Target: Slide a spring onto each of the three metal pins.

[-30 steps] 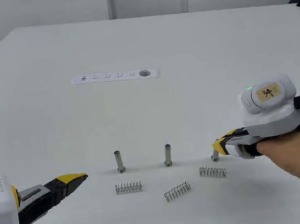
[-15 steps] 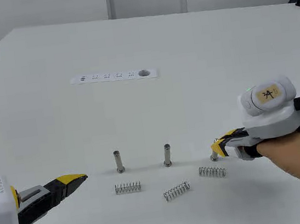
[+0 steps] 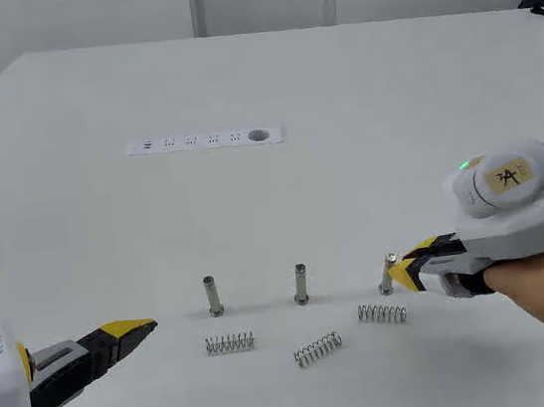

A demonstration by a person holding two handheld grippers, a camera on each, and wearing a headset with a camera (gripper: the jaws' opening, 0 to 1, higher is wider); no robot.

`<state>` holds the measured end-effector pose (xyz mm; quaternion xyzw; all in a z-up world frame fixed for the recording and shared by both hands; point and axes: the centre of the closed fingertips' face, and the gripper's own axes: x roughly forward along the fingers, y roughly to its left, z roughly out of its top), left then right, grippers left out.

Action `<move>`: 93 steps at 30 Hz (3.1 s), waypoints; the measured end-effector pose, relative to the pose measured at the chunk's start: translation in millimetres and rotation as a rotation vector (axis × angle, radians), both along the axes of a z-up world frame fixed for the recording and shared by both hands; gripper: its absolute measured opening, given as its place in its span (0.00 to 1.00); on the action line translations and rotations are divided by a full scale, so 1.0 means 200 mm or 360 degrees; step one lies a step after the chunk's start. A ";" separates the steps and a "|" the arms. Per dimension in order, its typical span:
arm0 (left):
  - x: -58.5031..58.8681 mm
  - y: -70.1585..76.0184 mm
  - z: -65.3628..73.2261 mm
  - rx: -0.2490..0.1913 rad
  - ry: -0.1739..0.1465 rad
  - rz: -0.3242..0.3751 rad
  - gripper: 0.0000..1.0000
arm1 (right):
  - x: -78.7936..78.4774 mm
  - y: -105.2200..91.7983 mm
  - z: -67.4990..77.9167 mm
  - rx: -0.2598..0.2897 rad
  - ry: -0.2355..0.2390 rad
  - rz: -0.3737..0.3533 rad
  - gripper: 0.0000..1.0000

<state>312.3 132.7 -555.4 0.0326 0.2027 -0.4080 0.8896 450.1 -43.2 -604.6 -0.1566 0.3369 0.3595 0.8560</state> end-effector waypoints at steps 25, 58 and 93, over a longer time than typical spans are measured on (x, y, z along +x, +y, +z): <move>0.00 0.01 0.00 0.0010 0.0001 0.0008 0.88 | -0.12 0.17 -0.15 -0.0373 0.0121 0.0674 0.15; 0.01 0.01 0.00 0.0002 0.0012 0.0025 0.88 | -0.11 0.22 -0.31 -0.0773 0.0256 0.1091 0.13; 0.00 0.00 0.01 0.0012 0.0008 -0.0001 0.86 | -0.13 0.22 -0.12 -0.0414 0.0173 0.0815 0.11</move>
